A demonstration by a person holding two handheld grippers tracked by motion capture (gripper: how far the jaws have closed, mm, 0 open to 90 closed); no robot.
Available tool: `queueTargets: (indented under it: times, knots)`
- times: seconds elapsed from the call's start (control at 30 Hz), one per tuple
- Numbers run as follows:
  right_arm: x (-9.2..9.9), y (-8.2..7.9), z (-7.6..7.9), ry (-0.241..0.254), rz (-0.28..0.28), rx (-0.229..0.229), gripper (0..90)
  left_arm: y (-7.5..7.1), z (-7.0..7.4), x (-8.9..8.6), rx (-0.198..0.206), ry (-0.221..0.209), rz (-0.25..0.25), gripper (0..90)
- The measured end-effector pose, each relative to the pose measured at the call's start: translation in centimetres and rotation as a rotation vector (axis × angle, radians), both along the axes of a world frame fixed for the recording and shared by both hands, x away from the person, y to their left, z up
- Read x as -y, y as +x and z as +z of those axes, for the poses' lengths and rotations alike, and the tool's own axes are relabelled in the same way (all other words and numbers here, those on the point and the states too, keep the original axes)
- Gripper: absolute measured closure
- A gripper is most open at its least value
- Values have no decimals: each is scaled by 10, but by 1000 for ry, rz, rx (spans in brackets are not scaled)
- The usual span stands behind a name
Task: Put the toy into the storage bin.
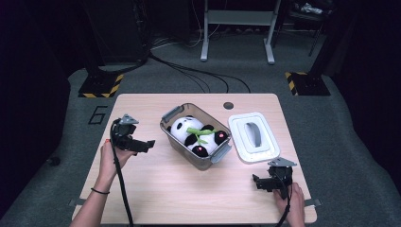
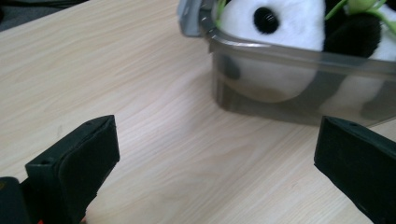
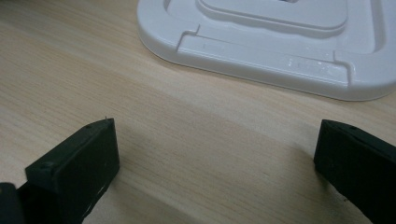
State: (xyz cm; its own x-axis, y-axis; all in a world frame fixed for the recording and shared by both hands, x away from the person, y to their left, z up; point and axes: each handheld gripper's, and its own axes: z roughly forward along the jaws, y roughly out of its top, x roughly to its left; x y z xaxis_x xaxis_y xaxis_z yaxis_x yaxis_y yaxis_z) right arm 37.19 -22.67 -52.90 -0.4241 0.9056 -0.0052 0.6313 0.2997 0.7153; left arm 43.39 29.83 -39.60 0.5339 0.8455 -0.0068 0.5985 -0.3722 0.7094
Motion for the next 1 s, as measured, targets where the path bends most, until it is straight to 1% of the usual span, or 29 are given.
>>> queueTargets:
  times: [0.07,0.2,0.27,0.3,0.37,0.4,0.43,0.5,0.53,0.57,0.6,0.73,0.83,1.0]
  knots:
    - [0,0,0,-2,0,0,0,0,-2,-6,4,-2,16,0]
    - [0,0,0,-2,0,0,0,-3,-8,-21,-7,-9,56,0]
    - [0,0,0,0,0,0,0,-3,-12,-28,-1,-15,77,0]
    - [0,0,0,0,0,0,0,-4,-13,-32,-8,-13,87,0]
    - [0,0,0,0,0,0,0,-4,-17,-39,-3,-21,104,0]
    - [0,0,0,0,0,0,0,-5,-18,-43,-9,-20,110,0]
    - [0,0,0,0,0,0,0,-5,-20,-46,1,-24,124,0]
    - [0,0,0,0,0,0,0,-6,-23,-52,-8,-26,133,0]
    - [0,0,0,0,0,0,0,-7,-25,-55,-1,-28,150,0]
    - [0,0,0,0,0,0,0,-7,-27,-58,-4,-26,149,0]
    - [0,0,0,0,0,0,0,-7,-29,-60,4,-31,156,0]
    - [0,0,0,-2,0,1,0,-6,-35,-69,1,-35,184,0]
    - [0,0,0,0,0,0,0,-7,-39,-74,15,-36,205,0]
    - [0,0,0,-1,3,0,0,-7,-47,-84,22,-38,237,0]
